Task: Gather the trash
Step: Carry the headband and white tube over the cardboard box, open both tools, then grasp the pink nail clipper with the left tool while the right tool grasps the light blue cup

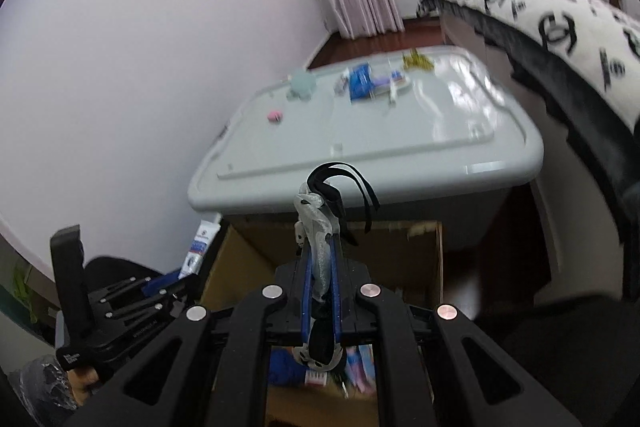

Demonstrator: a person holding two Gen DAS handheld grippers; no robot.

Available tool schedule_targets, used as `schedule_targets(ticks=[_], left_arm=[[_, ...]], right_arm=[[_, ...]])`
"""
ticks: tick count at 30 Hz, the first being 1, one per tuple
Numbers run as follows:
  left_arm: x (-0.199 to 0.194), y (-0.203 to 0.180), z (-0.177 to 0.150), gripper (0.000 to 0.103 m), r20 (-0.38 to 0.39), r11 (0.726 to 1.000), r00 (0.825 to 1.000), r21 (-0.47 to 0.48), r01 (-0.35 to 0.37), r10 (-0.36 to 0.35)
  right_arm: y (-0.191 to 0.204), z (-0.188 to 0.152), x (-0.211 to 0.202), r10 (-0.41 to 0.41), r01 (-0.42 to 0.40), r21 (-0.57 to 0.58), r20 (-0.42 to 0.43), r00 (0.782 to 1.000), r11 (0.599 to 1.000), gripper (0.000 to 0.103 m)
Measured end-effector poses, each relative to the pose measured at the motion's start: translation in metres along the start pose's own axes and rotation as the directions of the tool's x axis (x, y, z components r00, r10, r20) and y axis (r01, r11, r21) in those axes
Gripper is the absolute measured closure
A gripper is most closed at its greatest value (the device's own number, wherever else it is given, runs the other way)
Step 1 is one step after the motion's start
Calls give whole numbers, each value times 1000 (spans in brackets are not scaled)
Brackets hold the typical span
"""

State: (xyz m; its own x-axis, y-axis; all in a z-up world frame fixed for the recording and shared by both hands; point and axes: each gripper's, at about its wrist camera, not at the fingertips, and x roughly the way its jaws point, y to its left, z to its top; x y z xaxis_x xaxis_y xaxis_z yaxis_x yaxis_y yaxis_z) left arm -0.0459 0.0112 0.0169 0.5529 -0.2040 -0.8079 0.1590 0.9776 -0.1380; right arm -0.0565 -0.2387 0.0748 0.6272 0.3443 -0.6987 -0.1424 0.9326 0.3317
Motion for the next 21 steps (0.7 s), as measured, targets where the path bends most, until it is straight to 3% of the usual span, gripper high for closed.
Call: schedule_targets(ticks=[4,5,6,7,11,15,19,21], left_arm=[[16,2,-8,76,-71,1000,997,11,-17,18],[22,3,-9,55,-101,1000,994,10,-30,30],[30,5,-13,25,-136,998,989,5,-56,57],[34,8,-15,19,-153,998,986,1,-64,64],[44,20,-19,19,-189,997,981,-36,-61,53],[45,24,-1,19,-182,997,983,-70,-31,17],[60,30,58,19,-147,992,989,-122,-32,14],[70,33,95,18,-108,989,994,-142,-51,36]], right_arm=[[-5,-20,26,-16,16,2,-93,996,1000,89],[-7,-24,34,-26,27,7,-118,993,1000,76],[-9,-27,42,-34,36,11,-140,990,999,57],[-11,-32,50,-48,51,11,-165,985,999,53],[-18,-41,65,-39,48,41,-212,977,998,53],[-23,-22,70,-33,42,41,-202,979,998,53],[-28,27,87,-31,35,20,-181,983,999,51],[-28,54,95,-34,35,3,-146,989,999,43]])
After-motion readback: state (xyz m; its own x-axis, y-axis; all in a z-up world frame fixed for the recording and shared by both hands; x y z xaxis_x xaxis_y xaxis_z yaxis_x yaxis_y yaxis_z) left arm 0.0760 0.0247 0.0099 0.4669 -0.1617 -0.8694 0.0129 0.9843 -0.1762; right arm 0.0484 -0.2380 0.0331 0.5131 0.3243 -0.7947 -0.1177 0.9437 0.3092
